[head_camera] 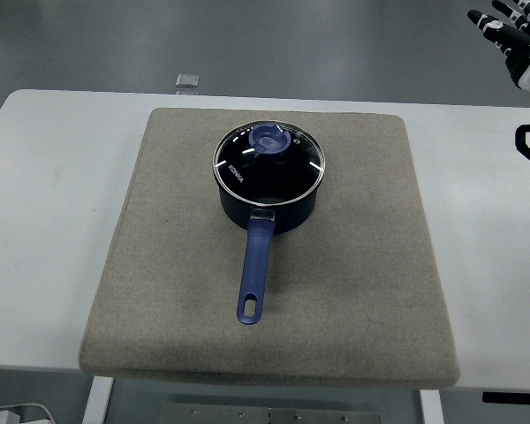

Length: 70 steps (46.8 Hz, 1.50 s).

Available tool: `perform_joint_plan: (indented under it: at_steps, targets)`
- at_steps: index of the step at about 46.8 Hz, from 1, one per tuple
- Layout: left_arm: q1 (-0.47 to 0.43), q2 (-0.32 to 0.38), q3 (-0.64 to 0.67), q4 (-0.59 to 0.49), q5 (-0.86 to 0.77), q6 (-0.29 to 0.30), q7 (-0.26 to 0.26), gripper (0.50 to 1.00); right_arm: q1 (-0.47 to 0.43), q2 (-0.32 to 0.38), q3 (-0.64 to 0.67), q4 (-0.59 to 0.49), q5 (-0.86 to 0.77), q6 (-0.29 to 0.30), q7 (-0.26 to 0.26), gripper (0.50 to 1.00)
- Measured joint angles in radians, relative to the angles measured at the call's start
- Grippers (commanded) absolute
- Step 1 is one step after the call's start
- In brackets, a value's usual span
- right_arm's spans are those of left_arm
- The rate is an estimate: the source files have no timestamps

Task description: Lift the pot lid and place it to the right of the pot.

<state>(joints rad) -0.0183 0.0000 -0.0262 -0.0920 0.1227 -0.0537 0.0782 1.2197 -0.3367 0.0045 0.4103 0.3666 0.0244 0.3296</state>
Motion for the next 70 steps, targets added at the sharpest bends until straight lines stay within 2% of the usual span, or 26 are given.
perform_joint_plan:
  at_steps: [20, 25, 29, 37, 42, 55, 63, 66, 70]
  targets:
    - [0.0, 0.0, 0.0, 0.0, 0.0, 0.0, 0.0, 1.0, -0.002, -0.009, 0.003, 0.0, 0.003, 0.003, 0.0, 0.907]
    - [0.0, 0.0, 0.0, 0.0, 0.0, 0.0, 0.0, 1.0, 0.012, -0.022, 0.001, -0.001, -0.013, 0.01, 0.0, 0.907]
    - [0.0, 0.0, 0.0, 0.0, 0.0, 0.0, 0.0, 1.0, 0.056, -0.036, -0.007, -0.001, -0.088, 0.022, 0.001, 0.907]
    - [0.0, 0.0, 0.0, 0.0, 0.0, 0.0, 0.0, 1.0, 0.121, -0.051, -0.006, 0.004, -0.357, 0.15, 0.064, 0.907]
    - [0.0, 0.0, 0.0, 0.0, 0.0, 0.0, 0.0, 1.0, 0.167, -0.067, -0.006, 0.008, -0.482, 0.205, 0.074, 0.907]
    - [0.0, 0.0, 0.0, 0.0, 0.0, 0.0, 0.0, 1.0, 0.323, -0.078, -0.012, 0.05, -0.79, 0.364, 0.14, 0.907]
    - [0.0, 0.0, 0.0, 0.0, 0.0, 0.0, 0.0, 1.0, 0.386, -0.092, -0.012, 0.144, -0.949, 0.419, 0.198, 0.907]
    - [0.0, 0.0, 0.0, 0.0, 0.0, 0.0, 0.0, 1.0, 0.404, -0.108, -0.01, 0.215, -0.994, 0.425, 0.225, 0.907]
    - [0.0, 0.0, 0.0, 0.0, 0.0, 0.0, 0.0, 1.0, 0.423, -0.134, -0.01, 0.319, -1.044, 0.422, 0.236, 0.909]
